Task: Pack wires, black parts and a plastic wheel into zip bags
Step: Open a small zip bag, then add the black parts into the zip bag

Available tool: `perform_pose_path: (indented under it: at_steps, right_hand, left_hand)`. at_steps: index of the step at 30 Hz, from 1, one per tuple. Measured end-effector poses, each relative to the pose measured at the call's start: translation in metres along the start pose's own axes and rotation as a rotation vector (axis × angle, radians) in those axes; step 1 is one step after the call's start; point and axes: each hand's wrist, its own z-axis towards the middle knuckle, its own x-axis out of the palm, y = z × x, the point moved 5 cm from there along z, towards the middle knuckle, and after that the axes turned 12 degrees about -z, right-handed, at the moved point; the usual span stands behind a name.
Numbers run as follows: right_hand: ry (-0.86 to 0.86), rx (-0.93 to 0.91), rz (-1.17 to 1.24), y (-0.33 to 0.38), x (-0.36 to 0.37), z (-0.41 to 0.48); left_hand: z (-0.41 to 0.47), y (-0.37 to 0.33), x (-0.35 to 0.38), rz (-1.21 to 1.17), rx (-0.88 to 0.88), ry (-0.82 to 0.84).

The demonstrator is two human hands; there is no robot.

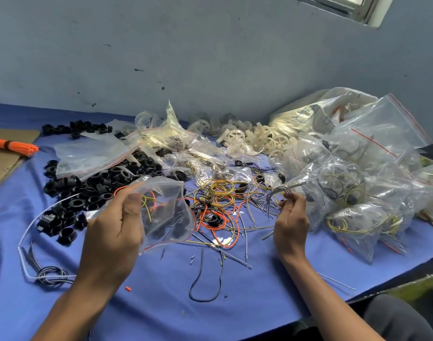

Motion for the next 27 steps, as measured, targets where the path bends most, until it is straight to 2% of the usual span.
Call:
perform_pose_path:
  at_steps: [3,5,9,13,15,18,20,23,27]
  right_hand:
    - [0.017,-0.022,-0.001,0.005,0.0,0.0]
    - [0.081,0.038,0.059,0.008,0.001,-0.003]
    - [0.224,0.174,0.34,0.036,-0.004,-0.021]
    - [0.327,0.097,0.648,0.104,-0.029,-0.047]
    - [0.385,0.03,0.728,0.134,-0.039,-0.071]
    - [0.593,-0.01,0.698,0.159,-0.032,-0.123]
    - [0.771,0.053,0.649,0.166,-0.018,-0.15]
    - [0.952,0.154,0.632,0.168,-0.001,-0.151]
    - [1.147,0.259,0.673,0.172,0.023,-0.134]
  left_hand:
    - [0.0,-0.002,0.001,-0.015,-0.01,0.003]
    - [-0.001,-0.004,0.002,-0.039,-0.013,0.005]
    - [-0.001,0.0,0.005,-0.069,-0.038,0.017]
    - [0.0,0.003,0.006,-0.039,-0.044,0.032]
    - [-0.004,0.0,0.007,0.005,-0.013,0.044]
    - [-0.014,-0.01,0.013,0.167,0.053,0.093]
    - [-0.023,-0.019,0.02,0.323,0.149,0.136]
    - [-0.03,-0.028,0.027,0.483,0.283,0.211]
    - [-0.025,-0.031,0.018,0.557,0.331,0.188]
